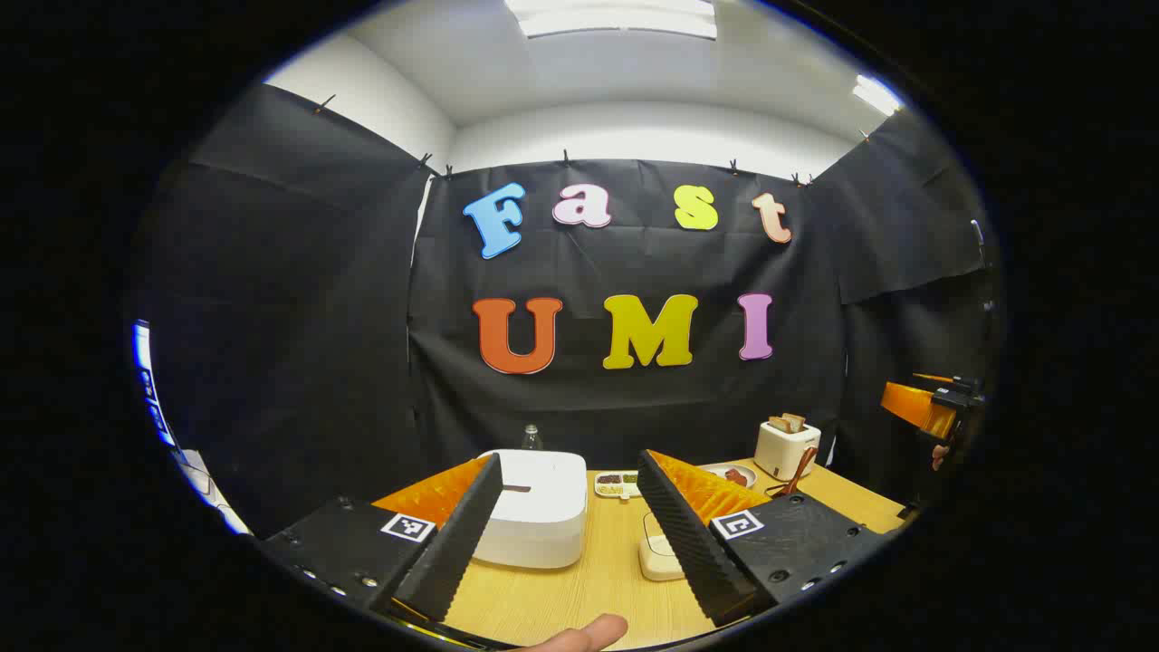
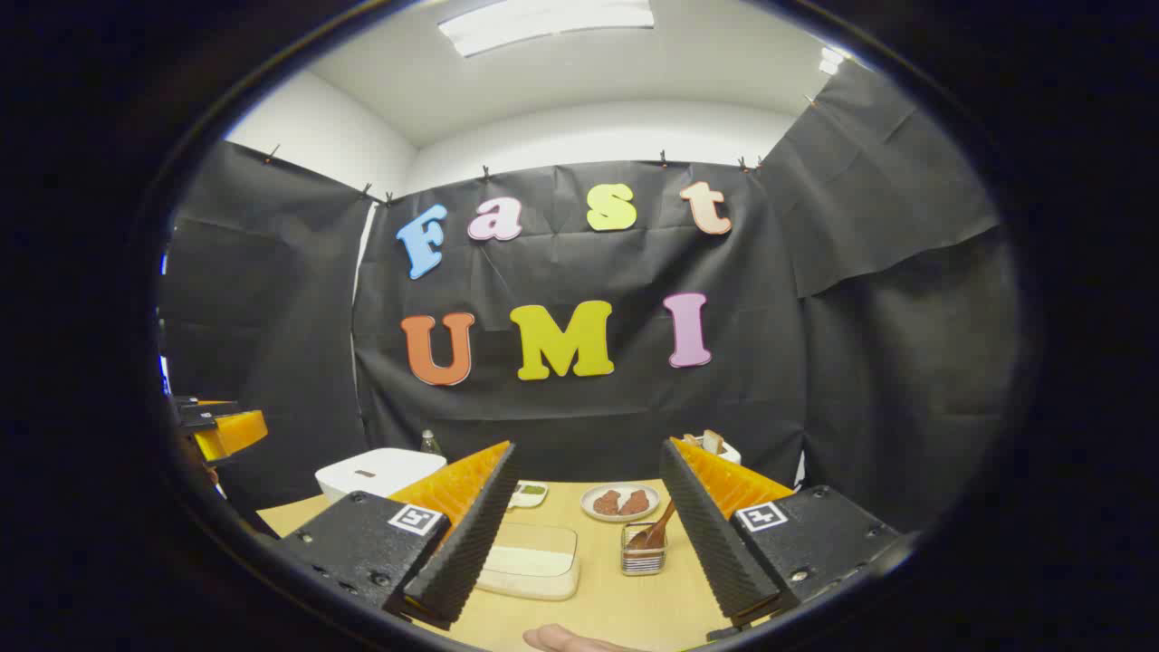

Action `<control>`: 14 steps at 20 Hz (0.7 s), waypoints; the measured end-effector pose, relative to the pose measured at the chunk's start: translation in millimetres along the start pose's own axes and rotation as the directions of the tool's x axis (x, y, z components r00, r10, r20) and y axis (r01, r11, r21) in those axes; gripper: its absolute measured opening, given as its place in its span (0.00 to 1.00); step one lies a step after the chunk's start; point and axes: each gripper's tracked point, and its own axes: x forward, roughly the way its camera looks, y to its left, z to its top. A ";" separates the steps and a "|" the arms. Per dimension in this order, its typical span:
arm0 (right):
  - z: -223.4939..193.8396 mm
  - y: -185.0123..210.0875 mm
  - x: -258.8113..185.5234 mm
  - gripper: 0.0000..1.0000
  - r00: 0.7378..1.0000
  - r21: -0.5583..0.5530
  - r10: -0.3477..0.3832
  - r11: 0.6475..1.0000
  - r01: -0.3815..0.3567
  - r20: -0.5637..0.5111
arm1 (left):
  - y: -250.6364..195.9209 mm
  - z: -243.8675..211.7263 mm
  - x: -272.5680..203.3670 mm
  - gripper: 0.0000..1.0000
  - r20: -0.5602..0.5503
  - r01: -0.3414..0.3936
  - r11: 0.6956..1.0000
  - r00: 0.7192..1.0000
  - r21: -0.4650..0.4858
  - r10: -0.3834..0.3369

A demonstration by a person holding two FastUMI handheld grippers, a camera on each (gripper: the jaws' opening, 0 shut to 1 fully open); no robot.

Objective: Close the left gripper, press the button to open the rice cooker; take a wooden spoon from the chopstick holder with the right hand, scoop a spoonful of rice and pour it into the rice cooker, then put the wooden spoon back into the chopstick holder.

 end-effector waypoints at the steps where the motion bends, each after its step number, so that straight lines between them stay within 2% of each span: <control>1: -0.3 0.2 -0.1 1.00 1.000 0.000 -0.001 1.000 0.001 -0.001 | 0.1 -2.9 -0.2 0.95 -0.006 0.004 1.000 1.000 -0.003 -0.004; 2: -0.9 0.3 -0.2 0.96 1.000 -0.001 0.000 1.000 0.000 -0.001 | 1.3 -5.4 0.8 0.95 -0.009 0.007 1.000 1.000 -0.005 -0.007; 3: -1.0 1.7 -0.4 0.96 1.000 -0.001 0.000 1.000 0.000 -0.001 | 3.0 -6.3 1.7 0.95 -0.009 0.006 1.000 1.000 -0.006 -0.006; 4: -2.8 2.2 0.4 1.00 1.000 0.001 0.000 1.000 0.000 -0.002 | 5.1 -7.4 2.0 0.95 -0.009 0.006 1.000 1.000 -0.005 -0.006; 5: -3.2 1.6 0.7 0.96 1.000 0.003 -0.001 1.000 0.001 -0.001 | 5.3 -8.5 2.3 0.95 -0.011 0.007 1.000 1.000 -0.006 -0.007; 8: -5.5 -0.7 1.8 1.00 1.000 -0.001 -0.009 1.000 0.009 0.006 | 6.8 -12.9 3.9 0.95 -0.015 0.007 1.000 1.000 -0.011 -0.007; 10: -10.3 0.7 2.5 0.95 1.000 -0.002 -0.005 1.000 0.005 0.001 | 7.3 -13.8 4.8 0.95 -0.012 0.004 1.000 1.000 -0.004 -0.004; 12: -13.0 -0.5 3.2 1.00 1.000 -0.001 -0.005 1.000 0.005 -0.002 | 9.0 -17.3 6.9 0.95 -0.007 -0.007 1.000 1.000 0.005 0.007; 14: -16.3 -2.9 3.6 1.00 1.000 -0.001 -0.008 1.000 0.008 -0.001 | 8.5 -19.7 8.0 0.96 -0.007 -0.011 1.000 1.000 0.011 0.011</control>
